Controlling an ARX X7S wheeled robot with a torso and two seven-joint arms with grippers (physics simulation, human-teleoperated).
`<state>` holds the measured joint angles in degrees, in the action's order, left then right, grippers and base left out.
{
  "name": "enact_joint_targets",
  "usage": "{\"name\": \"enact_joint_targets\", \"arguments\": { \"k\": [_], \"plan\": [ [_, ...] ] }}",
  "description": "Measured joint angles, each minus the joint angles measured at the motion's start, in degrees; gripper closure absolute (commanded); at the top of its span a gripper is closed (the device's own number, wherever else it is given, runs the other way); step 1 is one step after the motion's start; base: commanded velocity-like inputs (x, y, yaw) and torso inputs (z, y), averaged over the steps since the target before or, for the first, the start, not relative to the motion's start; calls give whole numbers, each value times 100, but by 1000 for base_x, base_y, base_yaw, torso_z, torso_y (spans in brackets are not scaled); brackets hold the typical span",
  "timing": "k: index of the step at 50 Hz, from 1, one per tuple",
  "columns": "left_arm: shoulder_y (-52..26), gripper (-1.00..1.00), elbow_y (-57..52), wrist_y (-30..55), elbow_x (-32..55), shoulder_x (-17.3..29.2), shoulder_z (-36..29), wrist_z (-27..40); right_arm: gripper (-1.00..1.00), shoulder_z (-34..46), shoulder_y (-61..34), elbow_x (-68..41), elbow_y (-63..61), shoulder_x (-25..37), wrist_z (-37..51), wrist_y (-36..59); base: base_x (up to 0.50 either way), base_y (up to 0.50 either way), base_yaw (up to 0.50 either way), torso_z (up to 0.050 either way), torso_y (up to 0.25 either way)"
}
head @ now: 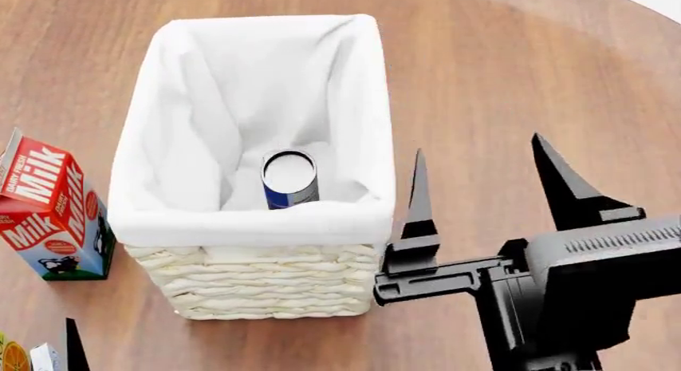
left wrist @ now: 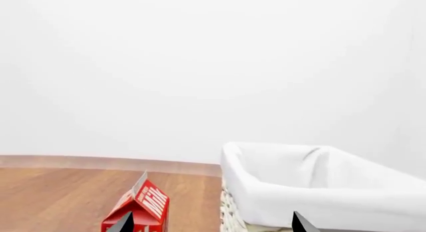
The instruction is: Pick up the alphabet soup, and put it in the basket.
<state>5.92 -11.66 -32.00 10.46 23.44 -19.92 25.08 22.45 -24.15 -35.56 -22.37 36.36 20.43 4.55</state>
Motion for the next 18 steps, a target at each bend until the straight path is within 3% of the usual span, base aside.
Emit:
{"name": "enact_joint_targets", "arguments": {
  "k": [9, 18],
  "plan": [
    [18, -100, -3, -23, -26, 8, 13, 27, -100, -299, 1420, 765, 199, -34, 80, -1582, 0, 0, 0, 0, 0],
    [26, -100, -4, -36, -37, 20, 29, 51, -100, -287, 2096, 1459, 947, -463, -87, -3098, 0, 0, 0, 0, 0]
  ]
}}
